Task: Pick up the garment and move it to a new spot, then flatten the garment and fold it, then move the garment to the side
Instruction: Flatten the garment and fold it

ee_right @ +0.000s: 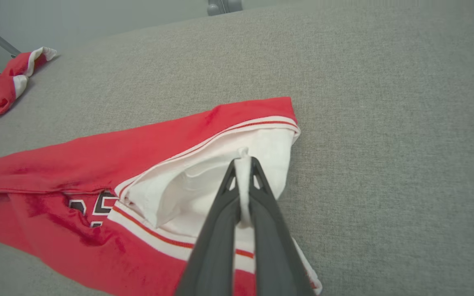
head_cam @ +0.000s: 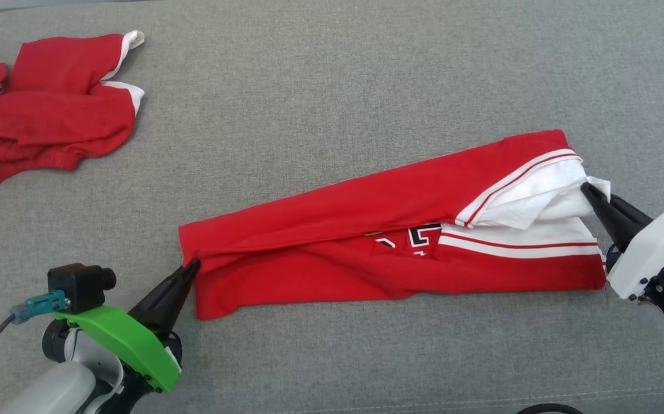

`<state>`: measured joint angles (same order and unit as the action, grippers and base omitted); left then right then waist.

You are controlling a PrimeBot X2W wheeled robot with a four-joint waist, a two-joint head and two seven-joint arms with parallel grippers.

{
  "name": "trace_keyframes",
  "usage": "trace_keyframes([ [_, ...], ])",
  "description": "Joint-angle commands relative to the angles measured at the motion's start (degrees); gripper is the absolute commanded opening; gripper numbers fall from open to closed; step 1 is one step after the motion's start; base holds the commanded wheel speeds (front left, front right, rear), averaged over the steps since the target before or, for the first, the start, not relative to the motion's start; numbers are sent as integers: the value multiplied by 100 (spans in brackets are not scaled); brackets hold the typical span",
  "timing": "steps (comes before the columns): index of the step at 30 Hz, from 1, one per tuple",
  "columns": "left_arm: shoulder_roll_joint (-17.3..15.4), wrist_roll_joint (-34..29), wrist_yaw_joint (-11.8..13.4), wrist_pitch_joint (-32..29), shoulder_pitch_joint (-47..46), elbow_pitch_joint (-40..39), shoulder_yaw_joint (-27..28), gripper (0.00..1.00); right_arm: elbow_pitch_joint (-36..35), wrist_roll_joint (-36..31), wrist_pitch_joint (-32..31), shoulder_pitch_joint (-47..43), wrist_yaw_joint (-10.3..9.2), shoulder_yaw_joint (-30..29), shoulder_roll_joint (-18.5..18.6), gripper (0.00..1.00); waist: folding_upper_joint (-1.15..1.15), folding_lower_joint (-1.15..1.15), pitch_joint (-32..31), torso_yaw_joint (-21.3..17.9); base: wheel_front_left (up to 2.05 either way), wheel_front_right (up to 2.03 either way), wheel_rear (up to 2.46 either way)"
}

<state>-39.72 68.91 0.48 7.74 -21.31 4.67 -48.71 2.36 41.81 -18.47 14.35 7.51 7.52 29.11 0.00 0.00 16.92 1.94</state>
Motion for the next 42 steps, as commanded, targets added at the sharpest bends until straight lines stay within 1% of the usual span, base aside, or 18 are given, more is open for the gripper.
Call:
trace_keyframes([
  [1, 1, 61, -40, 48, -89, 53, 37, 0, 15, 15, 10, 57, -4, -27, 27, 0, 0, 0, -28, 10, 0, 0, 0],
  [5, 18, 182, -156, 89, -58, 213, 98, 0, 79, 9, -49, 96, -4, -4, 57, 0, 0, 0, -73, 4, 0, 0, 0],
  [11, -7, 219, -299, -228, 85, 435, -119, 0, 284, -37, -239, 57, -4, 262, 69, 0, 0, 0, -92, -40, 0, 0, 0],
  [12, 4, 198, -299, -248, 98, 494, -152, 15, 334, -41, -266, 62, -4, 307, 73, 0, 0, 0, -92, -45, 0, 0, 0],
  [13, 13, 147, -283, -244, 93, 558, -186, 37, 340, -73, -265, 85, -3, 363, 97, 11, 0, 0, -91, -49, 0, 0, 0],
  [14, 15, 63, -247, -202, 68, 628, -207, 69, 352, -101, -244, 111, -4, 399, 129, 81, 0, 0, -91, -53, 0, 0, 0],
  [15, 15, -36, -211, -187, 38, 709, -236, 100, 380, -91, -263, 120, -4, 425, 158, 100, 0, 0, -93, -56, 0, 0, 0],
  [19, -31, -403, 25, -110, 56, 909, -427, 100, 340, -192, -506, 132, -4, 444, 440, 100, 0, 0, -144, -87, 0, 0, 0],
  [22, -180, -597, 360, 30, 280, 806, -441, 100, 94, -13, -947, 116, -4, 320, 692, 100, 0, 0, -196, -126, 0, 0, 0],
  [26, -267, -923, 1164, 627, 455, 502, -3, 100, -197, 70, -1512, 291, -4, -104, 881, 100, 0, 0, -191, -136, 0, 0, 0],
  [27, -229, -1069, 1340, 693, 511, 388, 151, 100, -199, 88, -1643, 335, -3, -197, 832, 100, 0, 0, -180, -124, 0, 0, 0],
  [28, -82, -1428, 1633, 746, 592, 80, 535, 100, -107, 88, -1931, 430, -3, -336, 733, 100, 0, 0, -156, -59, 0, 0, 0],
  [29, 5, -1664, 1724, 749, 645, -102, 748, 100, -38, 102, -2078, 504, -4, -380, 663, 100, 0, 0, -130, -23, 0, 0, 0],
  [32, 339, -2287, 1782, 740, 919, -458, 1255, 100, 271, 129, -2494, 707, -3, -452, 349, 100, 0, 0, -48, 123, 0, 0, 0],
  [34, 547, -2575, 1697, 742, 1060, -533, 1516, 100, 516, 65, -2699, 846, -3, -490, 144, 100, 0, 0, 2, 225, 0, 0, 0],
  [35, 547, -2575, 1697, 742, 1060, -533, 1516, 100, 516, 65, -2699, 846, -3, -490, 144, 100, 0, 0, 2, 225, 0, 0, 0],
  [38, 842, -2916, 1549, 743, 1209, -514, 1806, 100, 899, -143, -2793, 1020, -3, -507, -72, 100, 0, 0, 53, 399, 0, 0, 0],
  [42, 1173, -3195, 1290, 744, 1386, -365, 2167, 100, 1331, -414, -2862, 1044, -3, -464, -173, 100, 0, 0, 51, 608, 0, 0, 0],
])
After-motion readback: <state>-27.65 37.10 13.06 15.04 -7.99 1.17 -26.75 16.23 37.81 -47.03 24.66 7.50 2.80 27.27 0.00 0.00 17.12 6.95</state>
